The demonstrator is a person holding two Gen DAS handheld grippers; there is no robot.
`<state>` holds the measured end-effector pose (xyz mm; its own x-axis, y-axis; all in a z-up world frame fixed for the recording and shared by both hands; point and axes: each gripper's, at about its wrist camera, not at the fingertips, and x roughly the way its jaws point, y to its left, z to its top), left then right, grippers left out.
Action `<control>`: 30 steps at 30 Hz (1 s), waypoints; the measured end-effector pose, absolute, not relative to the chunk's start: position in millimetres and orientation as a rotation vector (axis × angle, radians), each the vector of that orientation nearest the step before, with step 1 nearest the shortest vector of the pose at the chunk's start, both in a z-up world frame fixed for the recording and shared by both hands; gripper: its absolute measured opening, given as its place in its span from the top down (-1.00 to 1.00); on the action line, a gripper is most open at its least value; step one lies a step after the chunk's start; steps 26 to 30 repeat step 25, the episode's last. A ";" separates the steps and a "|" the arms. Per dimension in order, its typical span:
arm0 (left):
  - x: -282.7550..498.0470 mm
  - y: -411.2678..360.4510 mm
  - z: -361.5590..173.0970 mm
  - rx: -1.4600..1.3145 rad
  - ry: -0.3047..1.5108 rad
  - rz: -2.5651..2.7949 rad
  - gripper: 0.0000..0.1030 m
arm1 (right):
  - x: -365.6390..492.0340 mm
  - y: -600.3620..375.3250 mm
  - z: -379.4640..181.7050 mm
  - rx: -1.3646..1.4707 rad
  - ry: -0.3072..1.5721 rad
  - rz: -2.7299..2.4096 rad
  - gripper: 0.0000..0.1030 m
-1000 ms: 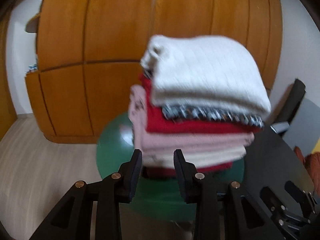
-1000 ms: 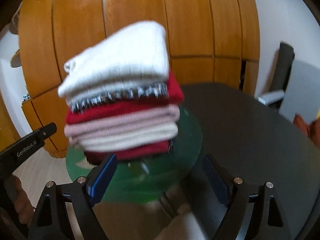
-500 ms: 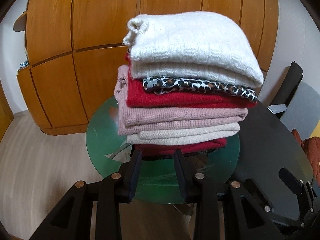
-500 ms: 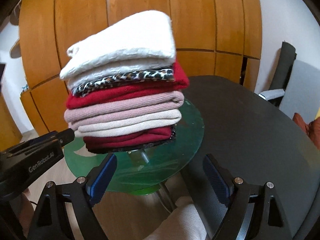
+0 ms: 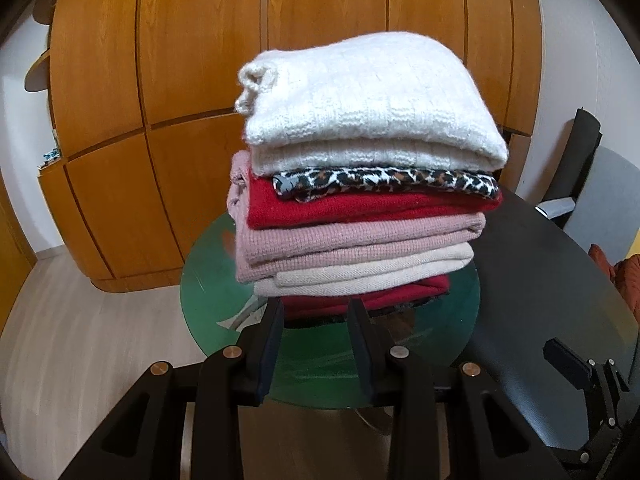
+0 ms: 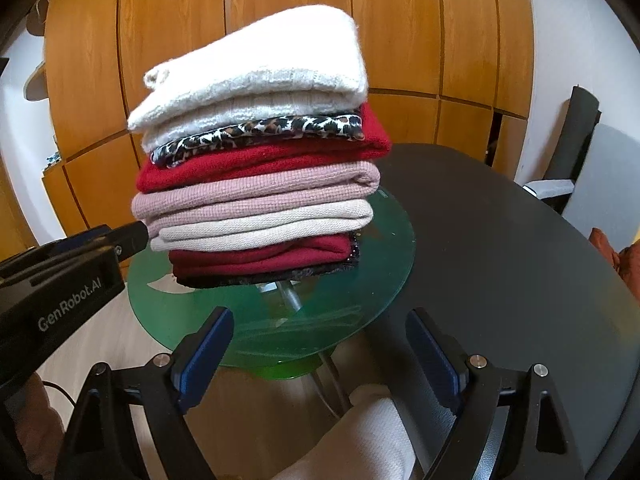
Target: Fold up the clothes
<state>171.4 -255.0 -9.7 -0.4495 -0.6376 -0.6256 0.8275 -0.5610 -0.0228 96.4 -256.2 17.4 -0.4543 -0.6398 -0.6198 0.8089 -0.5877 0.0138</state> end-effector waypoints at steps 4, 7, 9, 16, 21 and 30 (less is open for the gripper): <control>173.9 -255.4 -10.1 0.704 0.436 -2.088 0.36 | 98.5 -257.0 17.8 0.724 0.370 -2.100 -0.72; 175.1 -256.7 -10.2 0.702 0.448 -2.086 0.36 | 99.4 -257.5 17.8 0.720 0.373 -2.098 -0.72; 174.9 -258.0 -11.1 0.711 0.453 -2.083 0.36 | 99.8 -257.7 17.6 0.719 0.373 -2.097 -0.72; 175.1 -260.2 -15.9 0.745 0.478 -2.079 0.36 | 99.9 -259.3 16.3 0.726 0.371 -2.091 -0.72; 175.8 -262.3 -17.8 0.746 0.489 -2.076 0.36 | 100.6 -261.4 14.6 0.730 0.376 -2.085 -0.72; 175.0 -260.1 -16.1 0.734 0.461 -2.084 0.36 | 101.1 -262.7 13.3 0.735 0.377 -2.077 -0.72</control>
